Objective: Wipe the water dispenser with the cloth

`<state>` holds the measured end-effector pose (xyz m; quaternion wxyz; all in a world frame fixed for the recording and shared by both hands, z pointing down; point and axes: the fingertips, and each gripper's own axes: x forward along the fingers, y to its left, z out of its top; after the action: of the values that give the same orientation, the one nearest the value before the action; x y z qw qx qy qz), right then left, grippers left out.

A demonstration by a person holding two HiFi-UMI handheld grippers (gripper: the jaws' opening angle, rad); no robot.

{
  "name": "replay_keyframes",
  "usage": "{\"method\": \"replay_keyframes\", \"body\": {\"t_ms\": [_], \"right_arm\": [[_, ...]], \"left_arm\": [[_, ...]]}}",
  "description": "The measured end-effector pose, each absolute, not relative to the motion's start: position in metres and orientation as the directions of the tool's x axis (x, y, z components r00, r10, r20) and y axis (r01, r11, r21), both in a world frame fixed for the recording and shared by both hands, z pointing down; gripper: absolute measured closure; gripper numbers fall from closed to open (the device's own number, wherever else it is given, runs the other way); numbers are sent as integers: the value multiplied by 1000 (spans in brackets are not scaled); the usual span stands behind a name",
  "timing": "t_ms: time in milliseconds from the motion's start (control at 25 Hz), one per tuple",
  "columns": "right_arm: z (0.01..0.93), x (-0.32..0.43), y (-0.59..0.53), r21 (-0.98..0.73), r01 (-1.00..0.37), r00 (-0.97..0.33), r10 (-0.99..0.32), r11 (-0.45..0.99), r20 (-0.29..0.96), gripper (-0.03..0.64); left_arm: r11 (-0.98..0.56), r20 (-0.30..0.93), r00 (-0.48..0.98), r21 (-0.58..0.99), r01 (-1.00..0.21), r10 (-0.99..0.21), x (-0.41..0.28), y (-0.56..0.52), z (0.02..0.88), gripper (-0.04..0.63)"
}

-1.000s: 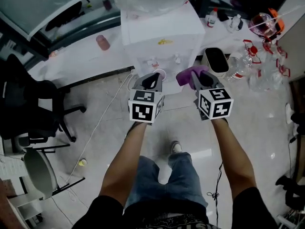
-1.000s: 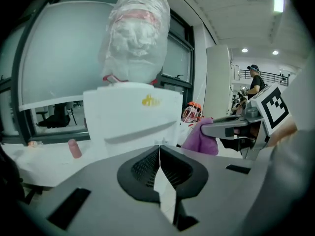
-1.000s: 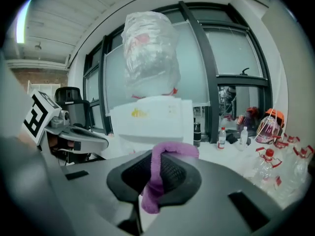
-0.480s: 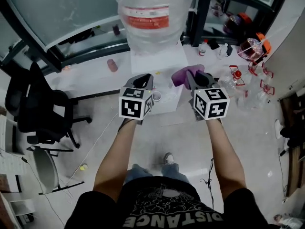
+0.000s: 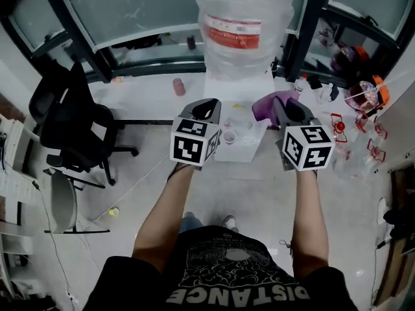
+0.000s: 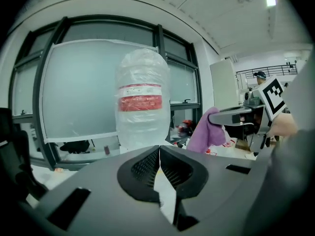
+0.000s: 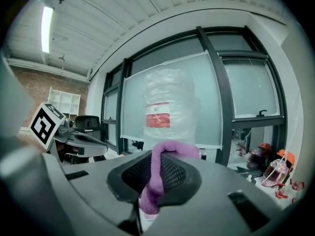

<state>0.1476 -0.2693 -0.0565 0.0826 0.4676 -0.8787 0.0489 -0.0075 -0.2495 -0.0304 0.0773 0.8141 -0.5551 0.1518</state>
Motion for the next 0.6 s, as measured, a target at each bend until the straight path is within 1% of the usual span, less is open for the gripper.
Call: {"method": "replay_keyframes", "body": {"t_ms": [280, 600], "right_arm": [[-54, 139, -270, 33, -803, -578, -792, 594, 194, 584], [-51, 140, -269, 33, -803, -580, -793, 595, 184, 584]], "left_arm": [[-313, 323, 284, -41, -949, -903, -17, -247, -27, 569], [-295, 318, 265, -47, -954, -910, -23, -242, -26, 569]]}}
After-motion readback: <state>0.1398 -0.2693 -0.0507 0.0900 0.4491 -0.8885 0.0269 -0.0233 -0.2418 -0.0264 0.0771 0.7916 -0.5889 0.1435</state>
